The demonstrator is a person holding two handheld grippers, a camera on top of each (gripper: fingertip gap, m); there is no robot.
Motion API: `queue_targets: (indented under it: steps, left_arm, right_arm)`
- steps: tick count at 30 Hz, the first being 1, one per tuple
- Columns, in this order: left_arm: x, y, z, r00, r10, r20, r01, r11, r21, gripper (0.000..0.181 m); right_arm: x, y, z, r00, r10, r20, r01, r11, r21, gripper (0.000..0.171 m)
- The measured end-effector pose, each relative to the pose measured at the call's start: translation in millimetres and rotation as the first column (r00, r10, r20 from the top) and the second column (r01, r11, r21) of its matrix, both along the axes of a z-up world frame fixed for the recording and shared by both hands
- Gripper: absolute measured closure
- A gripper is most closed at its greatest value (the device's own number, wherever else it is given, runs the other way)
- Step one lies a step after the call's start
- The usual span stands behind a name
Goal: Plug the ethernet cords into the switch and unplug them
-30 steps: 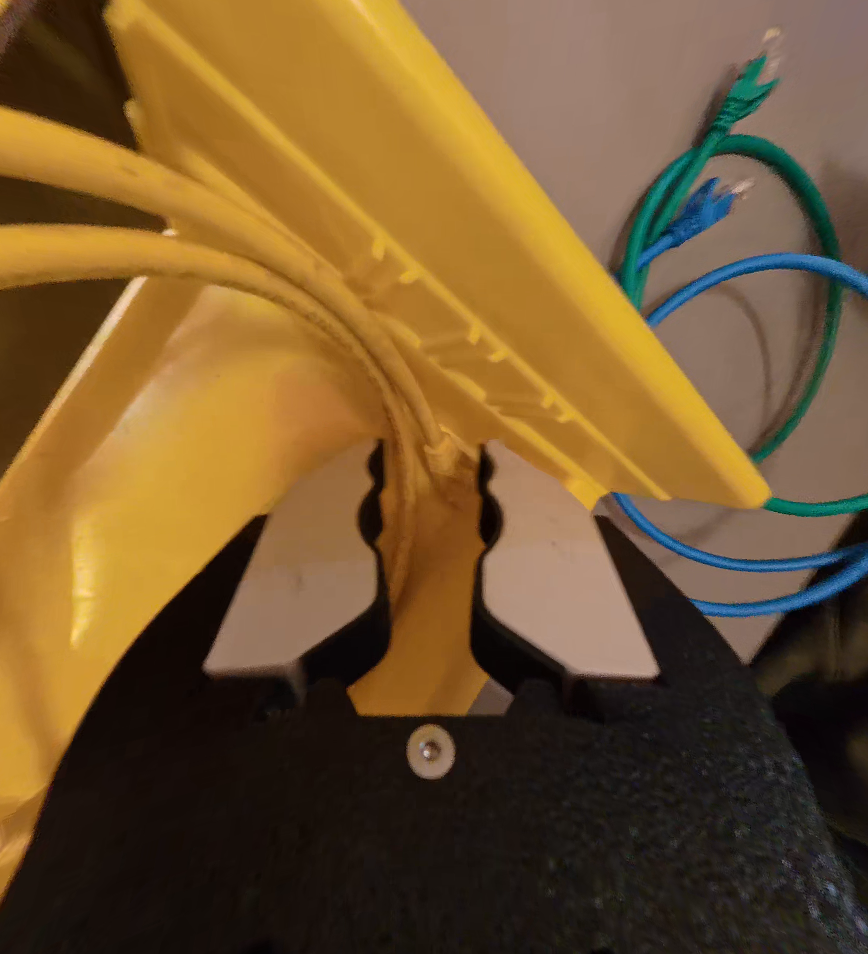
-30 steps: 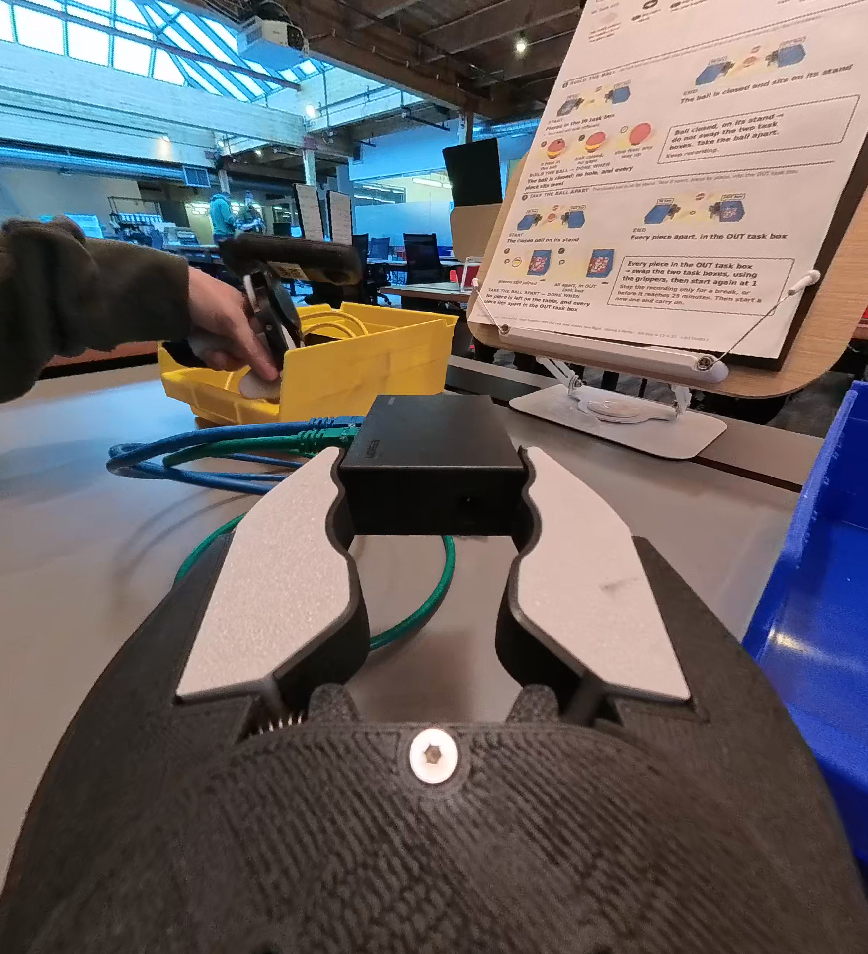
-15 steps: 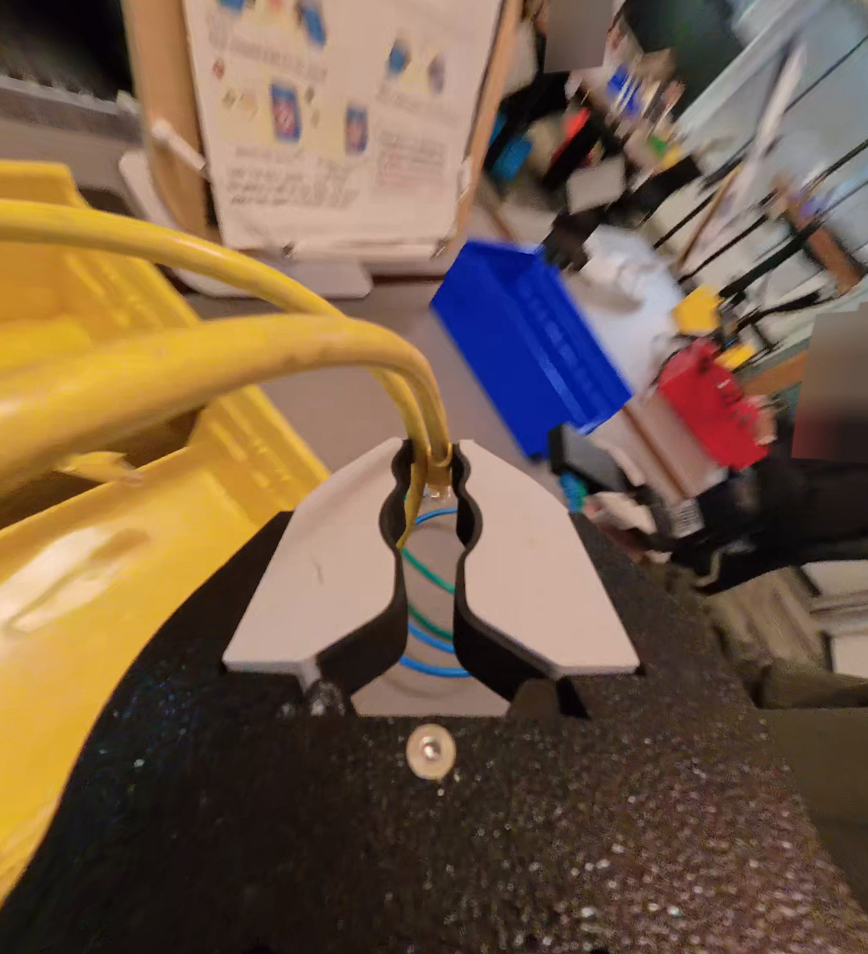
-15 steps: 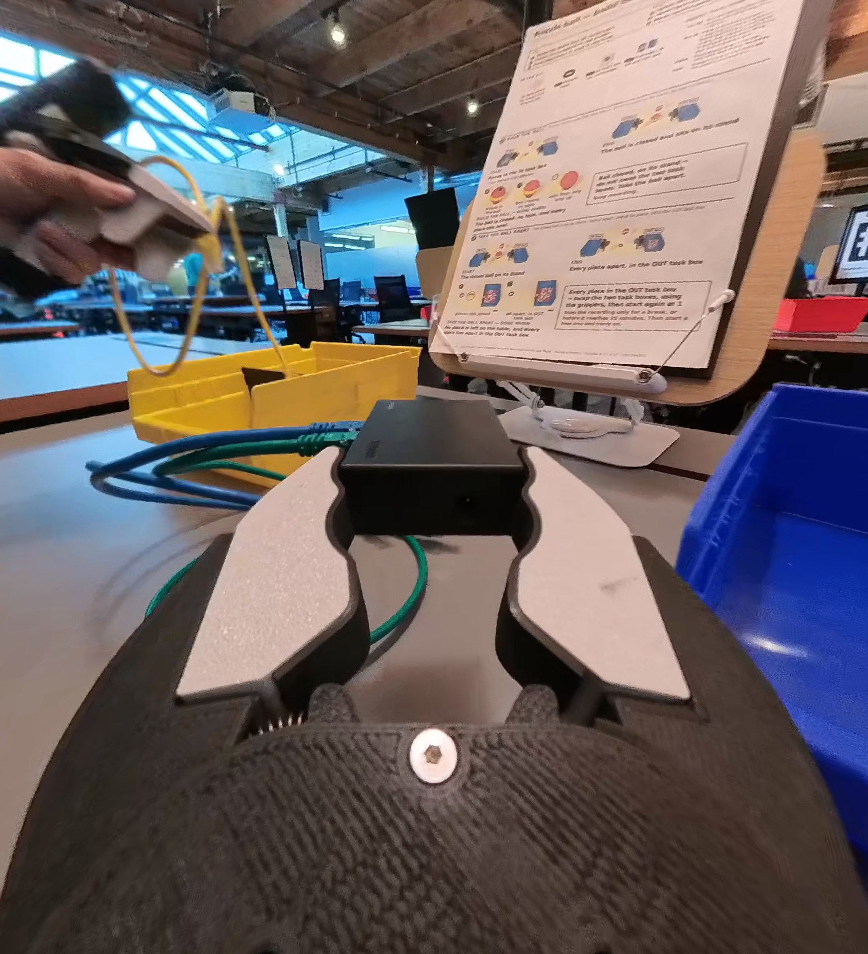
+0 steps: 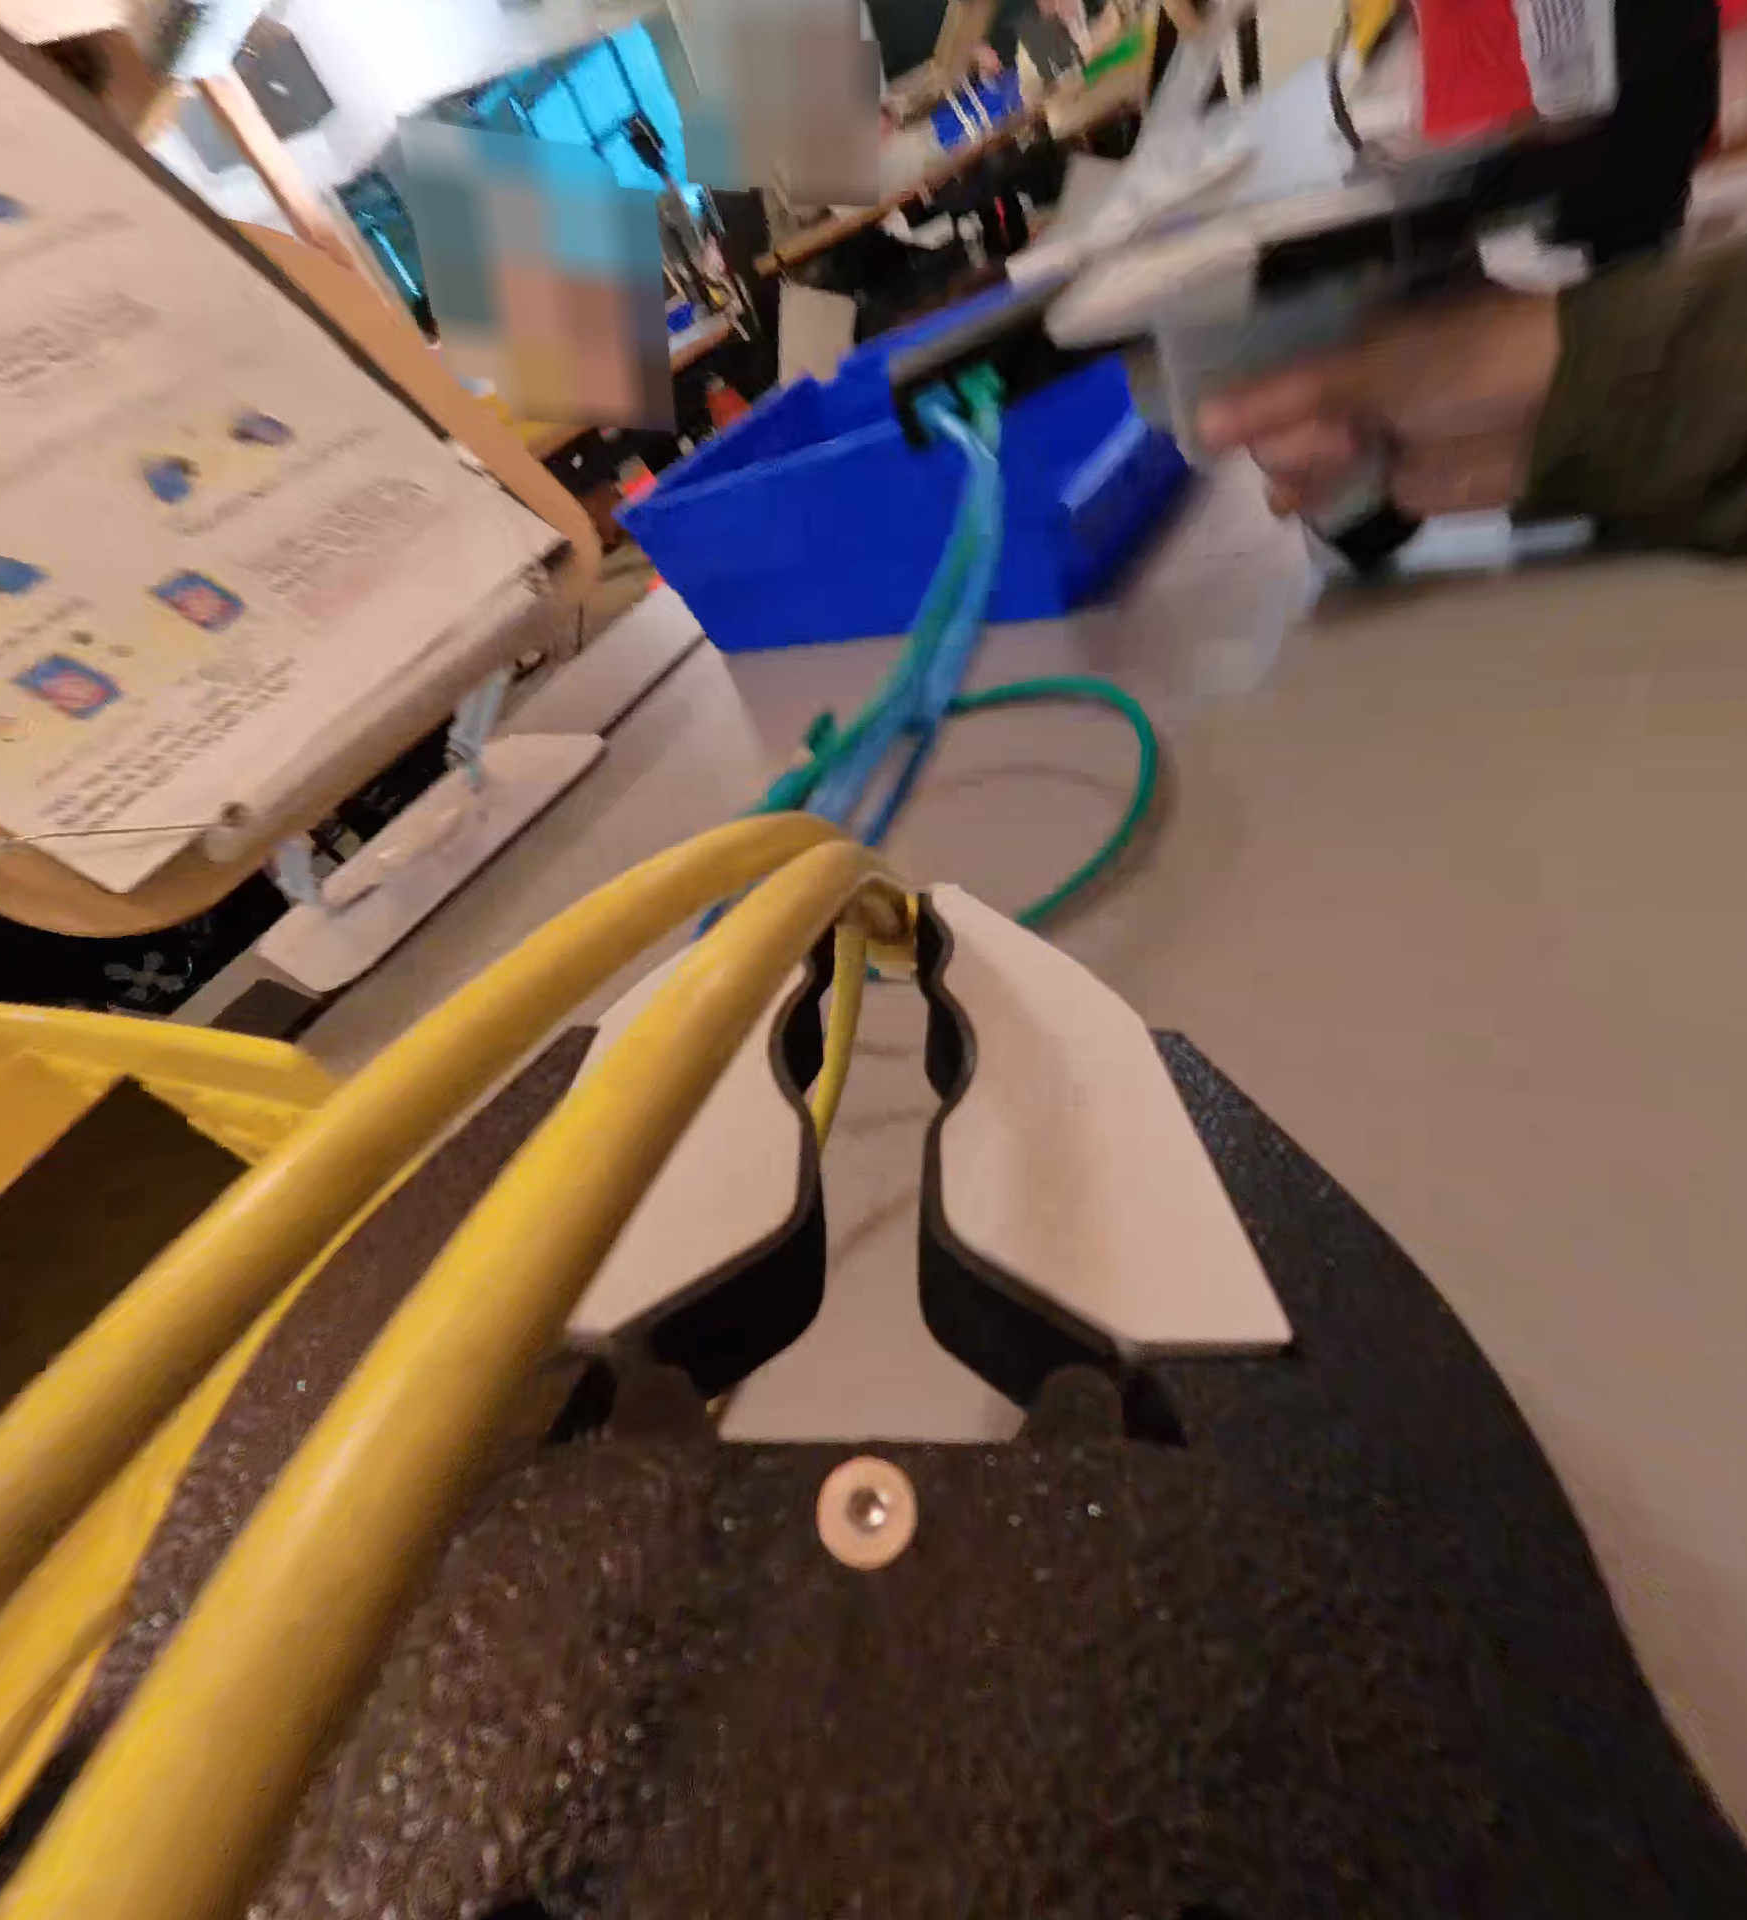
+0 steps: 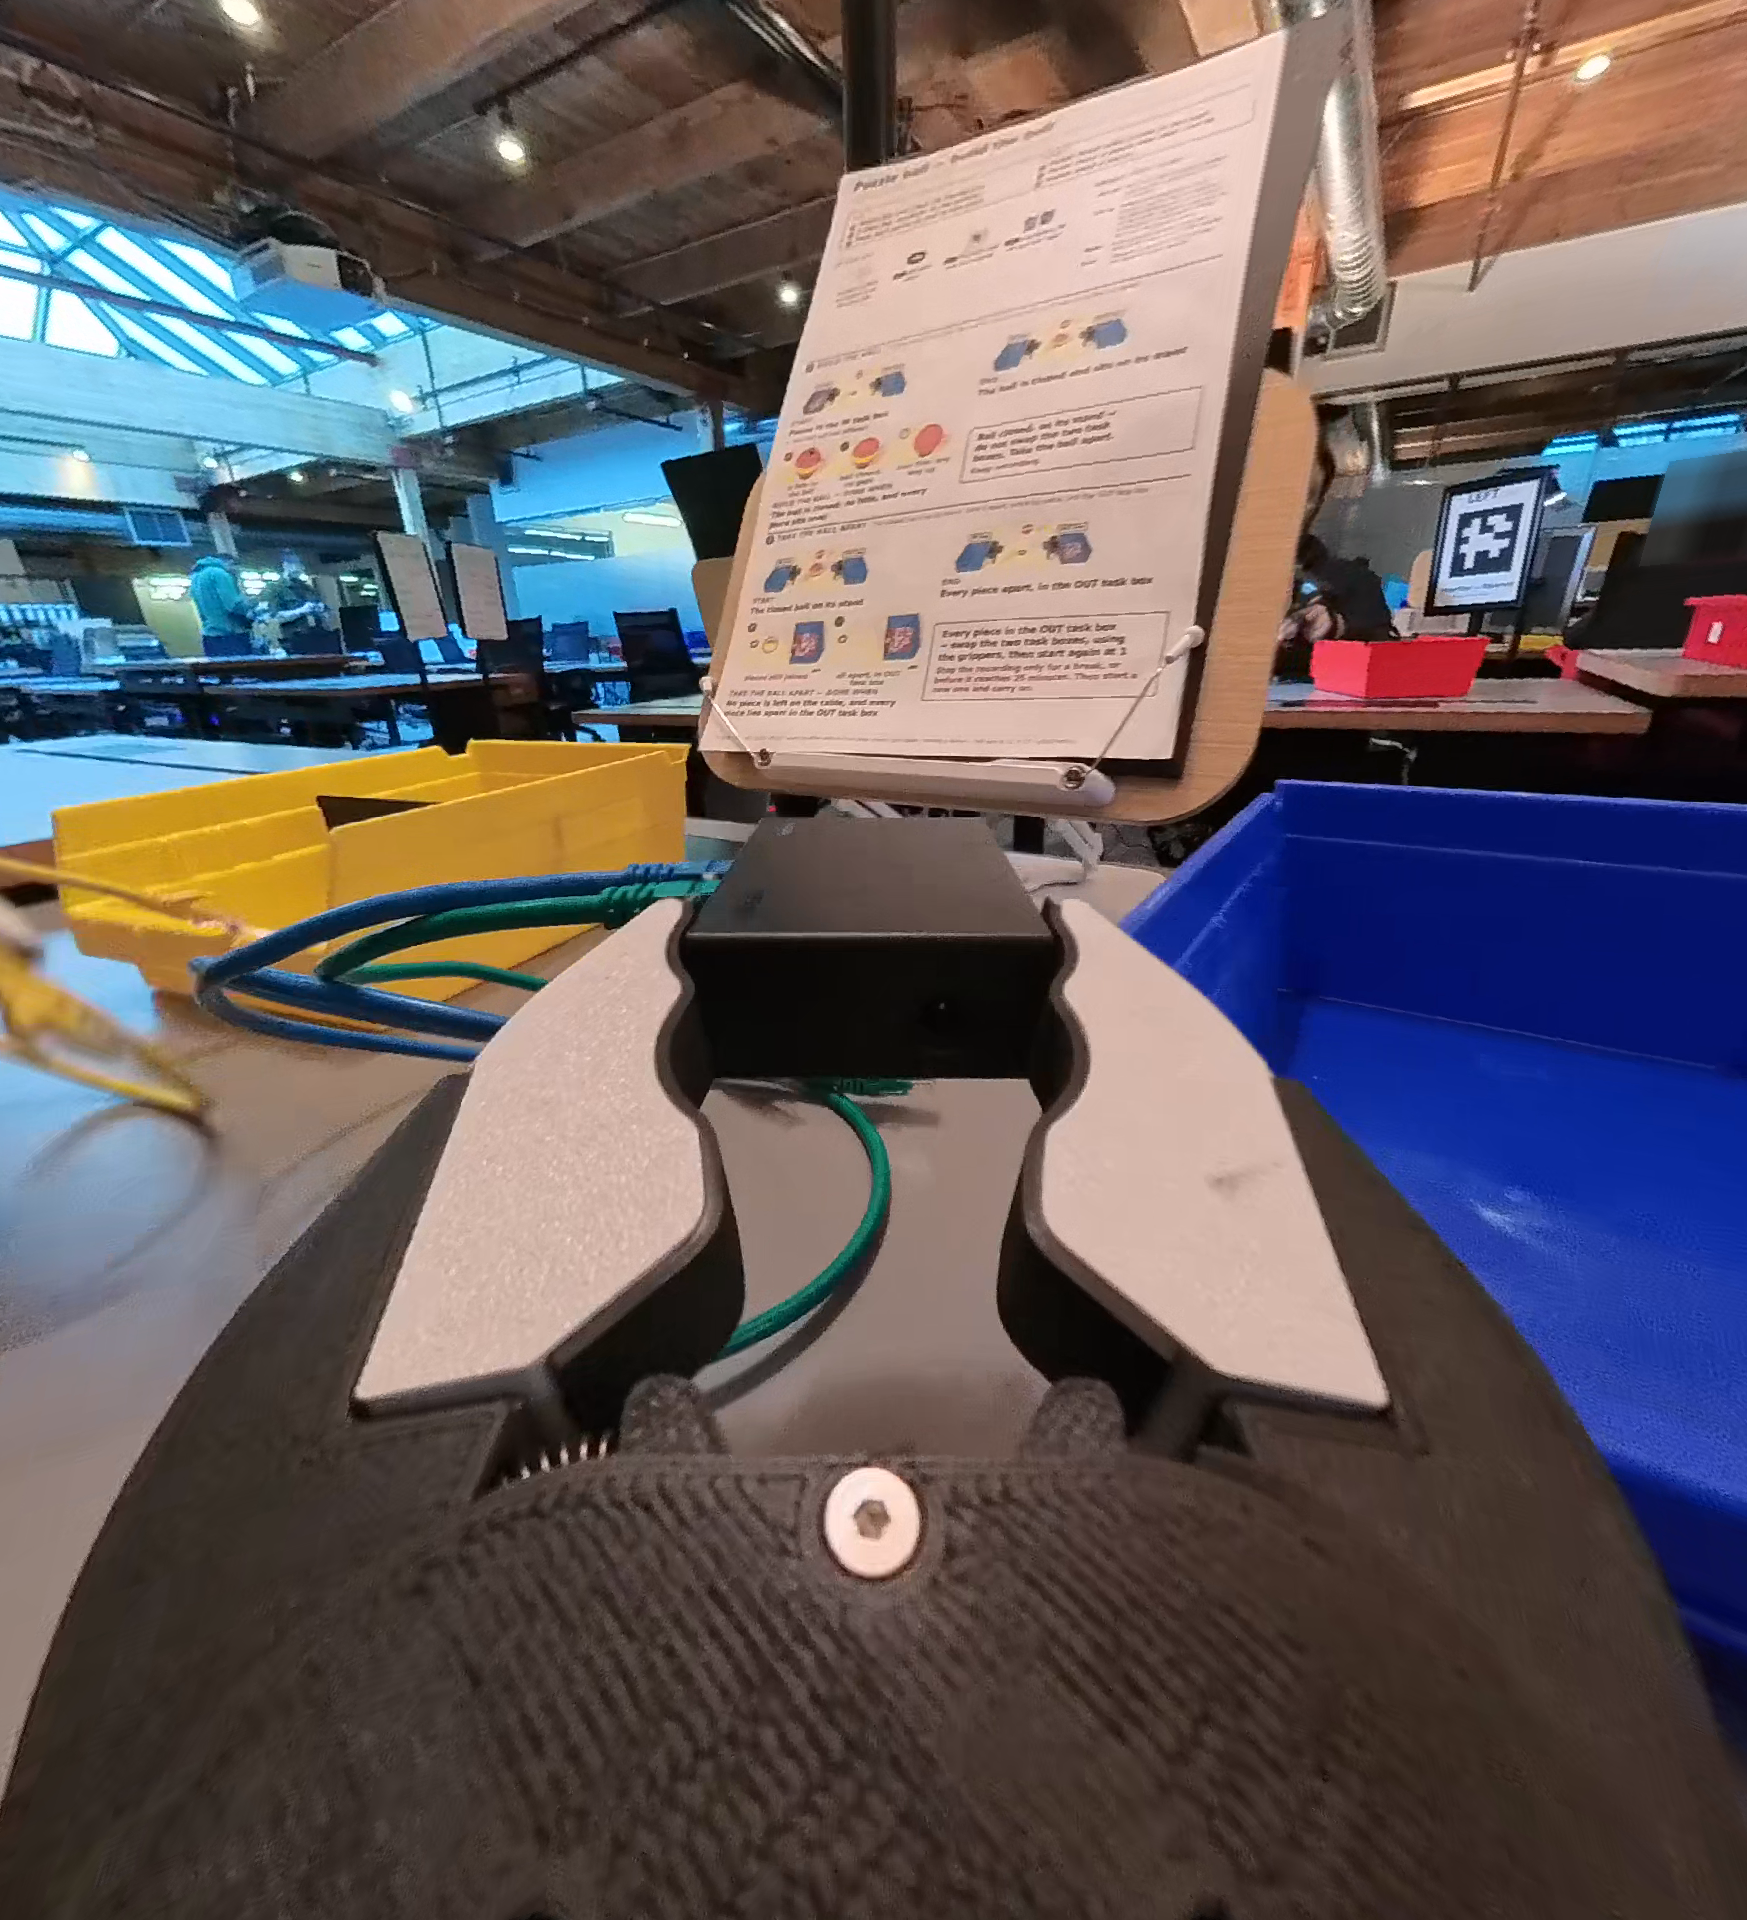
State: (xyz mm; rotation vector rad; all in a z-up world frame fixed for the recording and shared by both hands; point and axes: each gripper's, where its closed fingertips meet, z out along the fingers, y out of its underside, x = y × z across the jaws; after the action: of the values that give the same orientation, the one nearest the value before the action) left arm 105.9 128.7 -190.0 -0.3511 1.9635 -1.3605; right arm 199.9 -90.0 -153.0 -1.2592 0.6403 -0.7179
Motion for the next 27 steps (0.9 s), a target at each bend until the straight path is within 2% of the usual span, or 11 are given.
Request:
queue_targets:
  steps: [2, 5, 7, 9, 11, 14, 16, 18, 22, 25, 27]
  left_arm:
    - [-15, -12, -26, 0.998, -0.052, -0.018, 0.054, 0.991, 0.122, 0.167]
    - [-34, -22, -51, 0.975, -0.103, -0.199, 0.146, 0.965, 0.216, 0.155]
    - [-48, -19, -63, 0.918, -0.103, -0.382, 0.214, 0.941, 0.262, 0.146]
    - [-52, -9, -70, 0.855, -0.023, -0.519, 0.208, 0.93, 0.302, 0.135]
    - [-61, 0, -73, 0.74, 0.043, -0.672, 0.211, 0.933, 0.292, 0.128]
    - [-80, 12, -71, 0.511, 0.103, -0.853, 0.202, 0.951, 0.236, 0.125]
    - [-98, 21, -67, 0.327, 0.091, -0.941, 0.207, 0.964, 0.165, 0.124]
    - [-115, 29, -62, 0.201, 0.056, -0.978, 0.223, 0.97, 0.101, 0.127]
    - [-165, 44, -52, 0.044, -0.028, -0.999, 0.386, 0.923, -0.009, 0.128]
    - [-215, 44, -33, -0.113, -0.169, -0.979, 0.518, 0.831, -0.203, 0.129]
    - [-232, 43, -27, -0.153, -0.229, -0.961, 0.549, 0.789, -0.275, 0.132]
  right_arm:
    - [1, -5, 1, 1.0, -0.008, -0.005, 0.008, 1.0, 0.023, 0.11]
    - [1, -5, 1, 1.0, -0.005, -0.005, 0.005, 1.0, 0.021, 0.11]
    - [0, -1, 0, 1.0, 0.002, 0.003, -0.001, 1.0, -0.005, 0.11]
    - [-1, 2, -1, 1.0, 0.007, 0.008, -0.007, 1.0, -0.029, 0.11]
    - [-1, 4, -1, 1.0, 0.01, 0.013, -0.009, 0.999, -0.036, 0.11]
    - [0, 3, -1, 1.0, 0.016, 0.006, -0.016, 1.0, -0.023, 0.11]
    - [-1, 3, -1, 1.0, 0.019, 0.005, -0.019, 1.0, -0.023, 0.11]
    - [-1, 4, -1, 1.0, 0.021, 0.007, -0.021, 0.999, -0.031, 0.109]
    - [-1, 4, -1, 1.0, 0.027, 0.006, -0.026, 0.999, -0.03, 0.109]
    - [0, 4, -1, 1.0, 0.029, 0.004, -0.029, 0.999, -0.027, 0.109]
    - [-1, 5, -1, 1.0, 0.029, 0.005, -0.029, 0.999, -0.028, 0.11]
